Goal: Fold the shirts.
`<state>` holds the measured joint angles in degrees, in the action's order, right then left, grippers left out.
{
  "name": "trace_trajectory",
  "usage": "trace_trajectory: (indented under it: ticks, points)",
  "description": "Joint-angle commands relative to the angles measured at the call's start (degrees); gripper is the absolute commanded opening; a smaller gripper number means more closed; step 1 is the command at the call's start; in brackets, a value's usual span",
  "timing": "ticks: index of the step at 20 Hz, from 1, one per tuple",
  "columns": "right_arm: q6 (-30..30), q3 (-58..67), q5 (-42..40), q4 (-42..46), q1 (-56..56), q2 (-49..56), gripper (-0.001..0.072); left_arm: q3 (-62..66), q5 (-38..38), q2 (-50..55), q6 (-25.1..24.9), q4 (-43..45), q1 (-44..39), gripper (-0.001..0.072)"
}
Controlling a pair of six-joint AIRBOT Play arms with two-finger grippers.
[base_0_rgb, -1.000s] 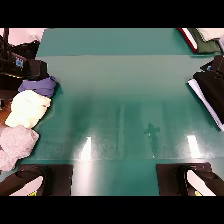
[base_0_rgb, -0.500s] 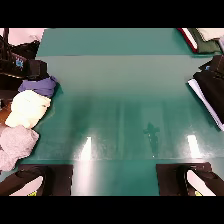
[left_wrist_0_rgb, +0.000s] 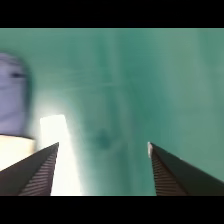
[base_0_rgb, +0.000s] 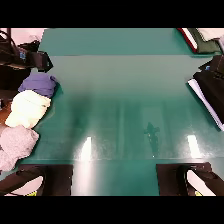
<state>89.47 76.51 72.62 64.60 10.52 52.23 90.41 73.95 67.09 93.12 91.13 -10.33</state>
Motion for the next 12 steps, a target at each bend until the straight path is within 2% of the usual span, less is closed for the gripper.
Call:
trace_trajectory:
  ticks: [1, 6, 9, 12]
  points:
    - [0.0, 0.0, 1.3, 0.0, -0.1, 0.0, 0.0023, 0.0, -2.1, 6.5, 1.5, 15.6, 0.0, 0.0650]
    - [0.0, 0.0, 3.9, 0.0, -0.1, 0.0, 0.0023, 0.0, -5.0, 20.9, 1.6, 25.3, 0.3, 0.0650]
    - [0.0, 0.0, 3.9, 0.0, -0.1, 0.0, 0.0023, 0.0, -6.9, 27.3, 5.7, 25.2, 3.1, 0.0651]
    - [0.0, 0.0, 3.9, 0.0, -0.1, 0.0, 0.0023, 0.0, -10.1, 30.5, 6.2, 23.3, 6.1, 0.0650]
